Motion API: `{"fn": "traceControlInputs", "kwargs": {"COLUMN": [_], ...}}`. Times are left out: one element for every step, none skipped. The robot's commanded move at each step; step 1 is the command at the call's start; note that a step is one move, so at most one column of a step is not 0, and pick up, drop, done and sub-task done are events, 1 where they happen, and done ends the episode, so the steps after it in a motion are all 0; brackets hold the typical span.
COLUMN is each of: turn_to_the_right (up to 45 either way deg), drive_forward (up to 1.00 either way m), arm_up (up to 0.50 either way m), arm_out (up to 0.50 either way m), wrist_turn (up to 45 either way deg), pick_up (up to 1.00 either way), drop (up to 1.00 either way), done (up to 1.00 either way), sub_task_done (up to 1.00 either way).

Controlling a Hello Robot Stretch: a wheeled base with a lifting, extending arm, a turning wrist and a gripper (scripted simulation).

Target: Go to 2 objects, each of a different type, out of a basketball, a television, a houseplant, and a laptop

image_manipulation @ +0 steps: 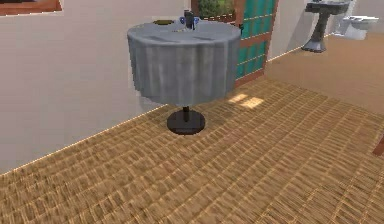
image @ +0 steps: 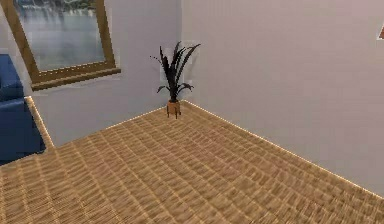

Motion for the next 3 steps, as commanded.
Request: {"fn": "traceControlInputs", "kwargs": {"turn_to_the_right": [-45.0, -30.0, 0.0], "drive_forward": [0.0, 0.0, 0.25], "arm_up": [0.0, 0.0, 0.0], "arm_out": [0.0, 0.0, 0.0], "wrist_turn": [0.0, 0.0, 0.0], "pick_up": [0.0, 0.0, 0.0], "drop": [0.0, 0.0, 0.0], "done": [0.0, 0.0, 0.0], "sub_task_done": [0.0, 0.0, 0.0]}}
